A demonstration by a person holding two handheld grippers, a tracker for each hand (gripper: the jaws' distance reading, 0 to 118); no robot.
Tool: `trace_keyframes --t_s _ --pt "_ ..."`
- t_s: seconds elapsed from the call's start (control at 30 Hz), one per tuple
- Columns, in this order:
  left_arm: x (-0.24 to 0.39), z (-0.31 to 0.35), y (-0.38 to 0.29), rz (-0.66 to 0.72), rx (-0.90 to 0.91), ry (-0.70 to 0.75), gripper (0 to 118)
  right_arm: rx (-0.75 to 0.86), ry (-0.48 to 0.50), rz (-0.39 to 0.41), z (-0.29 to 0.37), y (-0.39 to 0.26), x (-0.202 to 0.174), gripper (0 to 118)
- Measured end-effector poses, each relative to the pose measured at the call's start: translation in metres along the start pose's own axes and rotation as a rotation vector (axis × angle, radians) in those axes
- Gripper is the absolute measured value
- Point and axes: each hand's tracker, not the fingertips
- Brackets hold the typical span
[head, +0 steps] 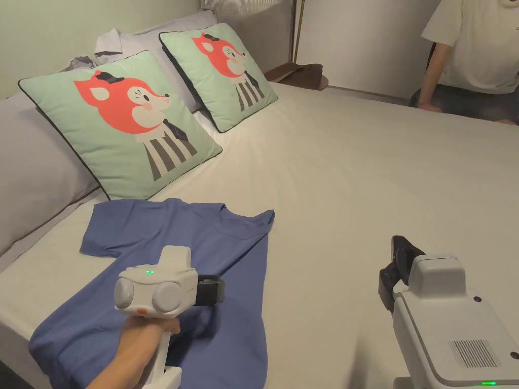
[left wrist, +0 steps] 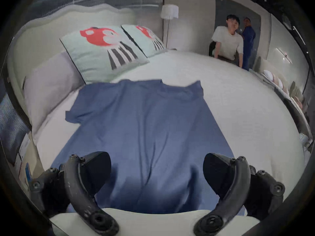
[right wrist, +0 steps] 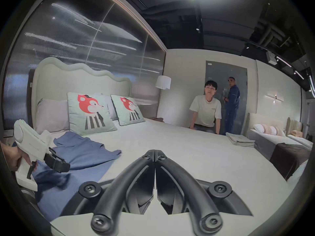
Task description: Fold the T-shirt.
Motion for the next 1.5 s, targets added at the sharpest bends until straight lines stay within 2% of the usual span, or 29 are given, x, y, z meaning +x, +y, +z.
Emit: trace_keyframes --t_s 0.03,0.07,0.1,0.13,0.17,0.33,0.5,0.8,1.0,1.2,1.3,1.5 --pt "0.003 -0.003 -0.003 0.004 -0.014 0.003 106 -0.003 -0.009 0.001 0.001 -0.001 0.004 0" --pt "0.006 -0.005 -0.006 0.006 -0.028 -0.001 97 -0.004 -0.018 0.001 0.002 -0.002 0.007 0" --pt "0.008 -0.004 -0.009 -0.009 -0.033 -0.022 75 -0.005 -0.024 0.001 0.002 -0.003 0.01 0" --pt "0.009 -0.006 -0.011 -0.021 -0.051 -0.049 32 -0.007 -0.03 0.0 0.003 -0.004 0.012 0" --pt "0.01 -0.007 -0.013 -0.014 -0.067 -0.056 6 -0.009 -0.033 -0.001 0.004 -0.004 0.014 0" --pt "0.012 0.005 -0.017 -0.001 -0.013 -0.036 3 -0.007 -0.047 -0.001 0.013 -0.004 0.022 0" --pt "0.018 0.049 -0.003 -0.074 0.1 -0.054 3 0.001 -0.054 -0.012 0.021 -0.002 0.03 0" --pt "0.044 0.13 0.059 -0.082 0.312 -0.218 3 0.036 -0.096 -0.045 0.044 0.008 0.053 0" --pt "0.099 0.176 0.11 -0.131 0.446 -0.39 3 0.063 -0.161 -0.063 0.069 0.013 0.084 0" --pt "0.174 0.2 0.144 -0.184 0.486 -0.561 3 0.093 -0.263 -0.056 0.104 0.014 0.127 0" --pt "0.218 0.207 0.145 -0.255 0.506 -0.615 3 0.09 -0.318 -0.039 0.122 0.011 0.151 0" --pt "0.299 0.203 0.117 -0.364 0.429 -0.801 3 0.076 -0.445 -0.032 0.162 0.004 0.194 0"
